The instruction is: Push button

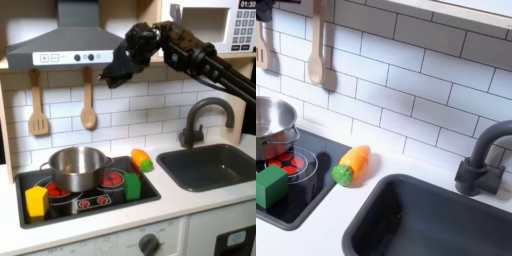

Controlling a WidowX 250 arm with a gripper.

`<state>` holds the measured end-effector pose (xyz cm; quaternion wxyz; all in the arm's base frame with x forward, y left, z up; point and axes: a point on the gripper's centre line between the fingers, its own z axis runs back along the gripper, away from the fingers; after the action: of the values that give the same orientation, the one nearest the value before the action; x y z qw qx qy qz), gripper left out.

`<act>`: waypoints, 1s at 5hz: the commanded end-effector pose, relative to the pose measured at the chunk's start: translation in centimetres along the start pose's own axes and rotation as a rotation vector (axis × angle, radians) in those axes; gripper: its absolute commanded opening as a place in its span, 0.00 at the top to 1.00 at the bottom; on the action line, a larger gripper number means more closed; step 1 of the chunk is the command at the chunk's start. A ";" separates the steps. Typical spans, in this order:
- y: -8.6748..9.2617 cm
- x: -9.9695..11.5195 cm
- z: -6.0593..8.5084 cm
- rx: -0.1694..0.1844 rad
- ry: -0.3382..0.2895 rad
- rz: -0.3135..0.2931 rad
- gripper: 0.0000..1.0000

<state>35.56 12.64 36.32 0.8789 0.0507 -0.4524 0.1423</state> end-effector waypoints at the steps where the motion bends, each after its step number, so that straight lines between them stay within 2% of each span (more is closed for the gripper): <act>1: 0.6 1.6 -0.6 0.004 -0.048 0.008 1.00; 5: 0.4 4.1 -1.7 -0.013 -0.105 0.031 1.00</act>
<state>39.02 14.34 38.48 0.8526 0.0458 -0.4982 0.1509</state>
